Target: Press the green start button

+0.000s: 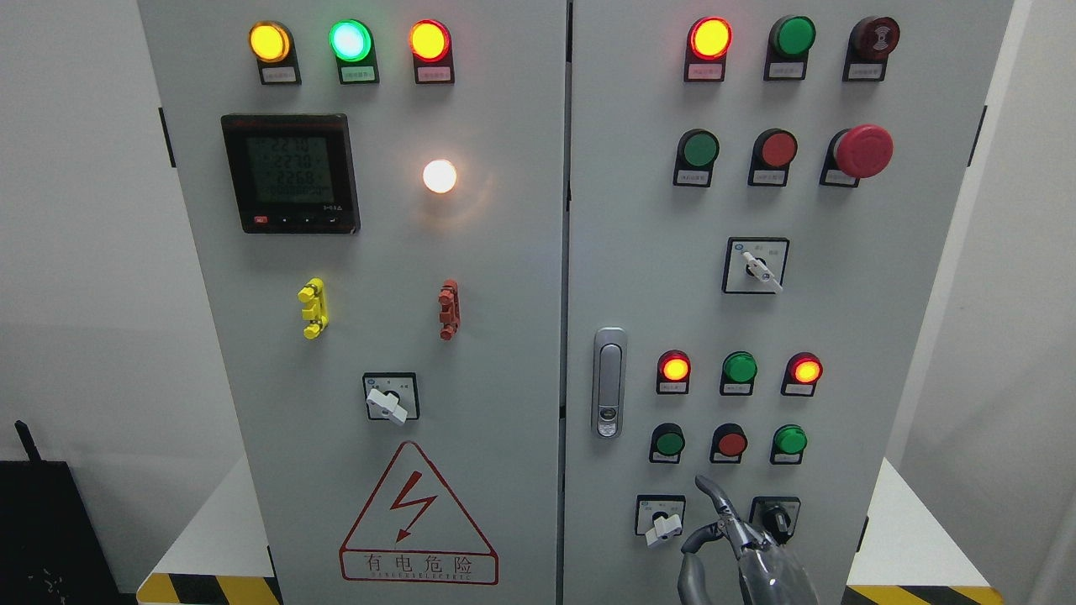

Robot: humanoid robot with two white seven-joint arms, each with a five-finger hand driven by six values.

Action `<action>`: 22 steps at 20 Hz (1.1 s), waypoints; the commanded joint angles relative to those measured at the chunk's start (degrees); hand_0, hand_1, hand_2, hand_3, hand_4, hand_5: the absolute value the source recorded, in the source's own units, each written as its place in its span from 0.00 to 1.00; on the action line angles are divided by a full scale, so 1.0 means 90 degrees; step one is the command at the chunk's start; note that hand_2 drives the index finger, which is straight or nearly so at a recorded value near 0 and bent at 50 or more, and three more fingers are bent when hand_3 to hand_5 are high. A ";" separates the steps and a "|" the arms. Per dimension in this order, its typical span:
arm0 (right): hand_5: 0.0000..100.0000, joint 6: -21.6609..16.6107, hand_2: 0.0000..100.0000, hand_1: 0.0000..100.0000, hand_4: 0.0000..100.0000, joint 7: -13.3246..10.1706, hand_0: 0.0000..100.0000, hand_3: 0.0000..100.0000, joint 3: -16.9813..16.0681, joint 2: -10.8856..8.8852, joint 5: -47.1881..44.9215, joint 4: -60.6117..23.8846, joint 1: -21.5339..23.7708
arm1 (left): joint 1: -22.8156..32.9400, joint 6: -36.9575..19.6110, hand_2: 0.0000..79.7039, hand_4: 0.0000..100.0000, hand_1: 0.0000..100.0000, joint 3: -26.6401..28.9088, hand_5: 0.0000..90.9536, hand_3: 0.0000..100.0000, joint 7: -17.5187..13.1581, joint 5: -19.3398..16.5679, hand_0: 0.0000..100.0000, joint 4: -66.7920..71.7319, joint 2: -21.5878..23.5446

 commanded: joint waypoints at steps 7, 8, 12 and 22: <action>0.14 0.0530 0.00 0.36 0.33 0.0218 0.78 0.40 0.0168 -0.0007 -0.1976 -0.0727 0.0548 | 0.0000 -0.0002 0.00 0.00 0.56 0.0000 0.00 0.00 -0.0001 0.0000 0.12 0.0000 0.0000; 0.12 0.0579 0.00 0.35 0.32 0.0218 0.77 0.38 0.0178 -0.0007 -0.2103 -0.0775 0.0587 | 0.0000 -0.0002 0.00 0.00 0.56 0.0000 0.00 0.00 -0.0001 0.0000 0.12 0.0000 0.0000; 0.07 0.0619 0.00 0.34 0.26 0.0227 0.72 0.31 0.0256 -0.0017 -0.2630 -0.0795 0.0685 | 0.0000 -0.0002 0.00 0.00 0.56 0.0000 0.00 0.00 -0.0001 0.0000 0.12 0.0000 0.0000; 0.00 0.0863 0.00 0.30 0.04 0.0530 0.68 0.13 0.0422 -0.0046 -0.3910 -0.0893 0.0792 | 0.0000 -0.0002 0.00 0.00 0.56 0.0000 0.00 0.00 -0.0001 0.0000 0.12 0.0000 0.0000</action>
